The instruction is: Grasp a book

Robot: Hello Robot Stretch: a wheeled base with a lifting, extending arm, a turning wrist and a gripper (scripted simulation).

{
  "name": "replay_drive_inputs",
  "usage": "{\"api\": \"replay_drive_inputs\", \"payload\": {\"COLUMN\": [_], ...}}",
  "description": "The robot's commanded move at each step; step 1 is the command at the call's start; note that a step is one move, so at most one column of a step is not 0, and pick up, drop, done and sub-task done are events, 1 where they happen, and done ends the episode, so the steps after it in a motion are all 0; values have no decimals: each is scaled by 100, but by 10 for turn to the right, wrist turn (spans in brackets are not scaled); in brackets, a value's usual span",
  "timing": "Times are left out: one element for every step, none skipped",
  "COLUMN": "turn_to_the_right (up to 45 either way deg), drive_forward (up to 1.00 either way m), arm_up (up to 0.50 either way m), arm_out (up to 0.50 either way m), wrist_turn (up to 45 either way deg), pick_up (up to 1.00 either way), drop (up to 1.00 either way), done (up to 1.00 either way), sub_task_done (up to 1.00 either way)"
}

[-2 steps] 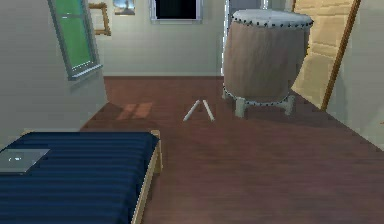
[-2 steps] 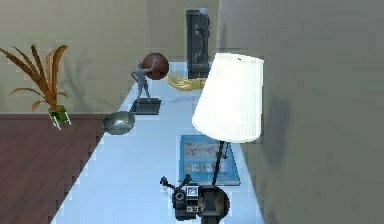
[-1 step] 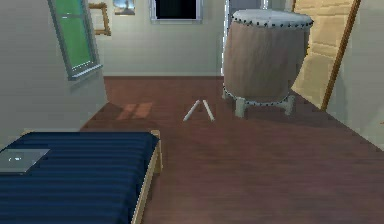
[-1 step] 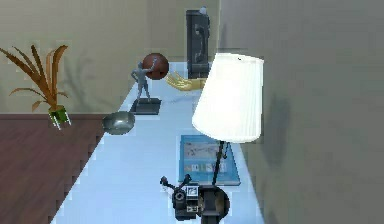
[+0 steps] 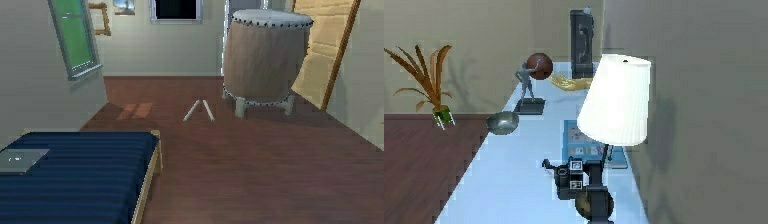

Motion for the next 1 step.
{"api": "replay_drive_inputs", "payload": {"turn_to_the_right": [0], "drive_forward": [0], "arm_up": [0], "arm_out": [0], "wrist_turn": [0], "pick_up": [0], "drop": [0], "done": [100], "sub_task_done": [0]}}
